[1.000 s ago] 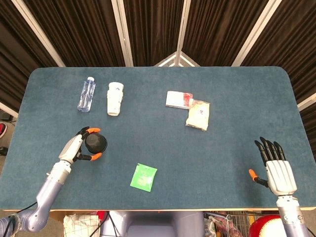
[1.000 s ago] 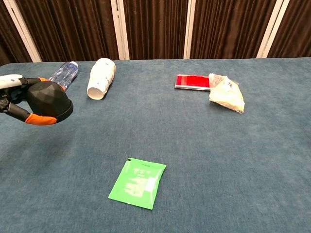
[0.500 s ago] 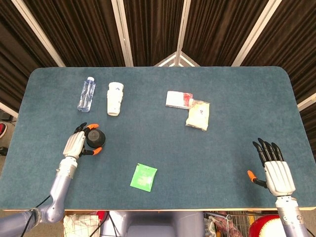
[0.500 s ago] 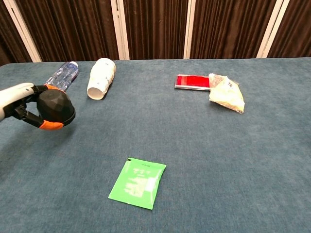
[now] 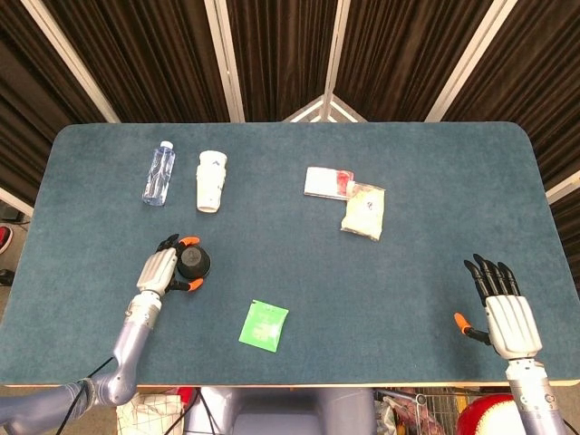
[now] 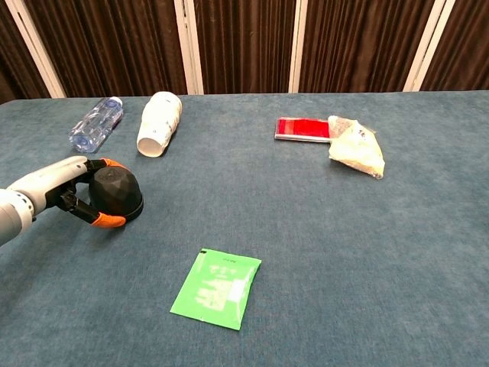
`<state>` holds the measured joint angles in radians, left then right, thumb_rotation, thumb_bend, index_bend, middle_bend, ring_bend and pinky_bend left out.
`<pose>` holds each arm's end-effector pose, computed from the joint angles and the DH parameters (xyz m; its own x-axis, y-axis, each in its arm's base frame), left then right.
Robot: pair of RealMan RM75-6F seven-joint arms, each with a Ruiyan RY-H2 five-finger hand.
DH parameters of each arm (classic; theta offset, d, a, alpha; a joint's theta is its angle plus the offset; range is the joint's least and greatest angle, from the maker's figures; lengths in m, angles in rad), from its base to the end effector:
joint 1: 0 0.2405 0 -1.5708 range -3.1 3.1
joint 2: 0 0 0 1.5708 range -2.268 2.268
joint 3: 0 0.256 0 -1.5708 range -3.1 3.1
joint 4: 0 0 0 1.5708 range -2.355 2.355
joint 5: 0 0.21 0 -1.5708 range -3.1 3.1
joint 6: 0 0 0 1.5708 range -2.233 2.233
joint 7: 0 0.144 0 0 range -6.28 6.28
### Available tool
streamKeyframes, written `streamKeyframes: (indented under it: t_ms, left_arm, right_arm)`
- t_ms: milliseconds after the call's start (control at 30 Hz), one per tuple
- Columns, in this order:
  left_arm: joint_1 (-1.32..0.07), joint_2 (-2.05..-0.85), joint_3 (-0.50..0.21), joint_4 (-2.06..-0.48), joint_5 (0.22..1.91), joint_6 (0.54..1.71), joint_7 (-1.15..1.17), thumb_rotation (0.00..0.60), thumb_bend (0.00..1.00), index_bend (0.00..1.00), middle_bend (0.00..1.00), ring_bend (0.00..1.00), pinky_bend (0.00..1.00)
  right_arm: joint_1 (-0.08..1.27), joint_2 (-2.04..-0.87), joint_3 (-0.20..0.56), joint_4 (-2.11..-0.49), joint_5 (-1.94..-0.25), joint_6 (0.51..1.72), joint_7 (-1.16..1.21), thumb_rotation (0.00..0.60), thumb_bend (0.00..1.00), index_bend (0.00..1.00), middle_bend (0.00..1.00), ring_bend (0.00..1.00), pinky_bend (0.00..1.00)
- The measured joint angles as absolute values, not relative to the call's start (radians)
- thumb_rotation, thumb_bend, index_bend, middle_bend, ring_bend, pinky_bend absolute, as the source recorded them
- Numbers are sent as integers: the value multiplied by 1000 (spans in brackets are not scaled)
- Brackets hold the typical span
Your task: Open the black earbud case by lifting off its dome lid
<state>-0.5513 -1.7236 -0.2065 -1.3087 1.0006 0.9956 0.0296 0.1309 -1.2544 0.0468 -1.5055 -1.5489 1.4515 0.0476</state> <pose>-0.2207 0.3156 -0.0519 -0.0113 0.3395 0.9405 0.9988 0.0490 -0.0057 -0.3058 -0.1950 0.1171 0.3308 -0.0283 0.9433 -0.9403 -0.0952 0.3269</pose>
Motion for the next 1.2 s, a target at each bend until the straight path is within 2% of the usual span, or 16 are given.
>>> streamKeyframes:
  t_ms: [200, 333, 733, 1067, 1200]
  left_arm:
    - [-551, -1718, -204, -1331, 1011, 992, 33, 600, 427, 185, 70, 0, 0]
    - [-550, -1698, -200, -1359, 1020, 982, 31, 600, 408, 153, 3, 0, 0]
    - [-546, -1646, -187, -1429, 1045, 974, 42, 600, 391, 148, 7, 0, 0]
    - [-531, -1640, -191, -1454, 1064, 1011, 32, 600, 390, 148, 140, 0, 0]
    - [-526, -1639, -191, -1453, 1062, 1021, 35, 600, 390, 148, 156, 0, 0]
  right_arm:
    - [131, -1261, 48, -1499, -1551, 1455, 51, 600, 289, 68, 24, 68, 11]
    - [127, -1254, 45, -1500, -1554, 1462, 58, 600, 288, 68, 24, 68, 11]
    - [130, -1247, 44, -1519, -1555, 1458, 56, 600, 288, 68, 24, 68, 11]
    - [126, -1248, 44, -1519, -1555, 1464, 60, 600, 289, 68, 24, 68, 11]
    - [125, -1240, 43, -1526, -1557, 1466, 62, 600, 289, 68, 24, 68, 11]
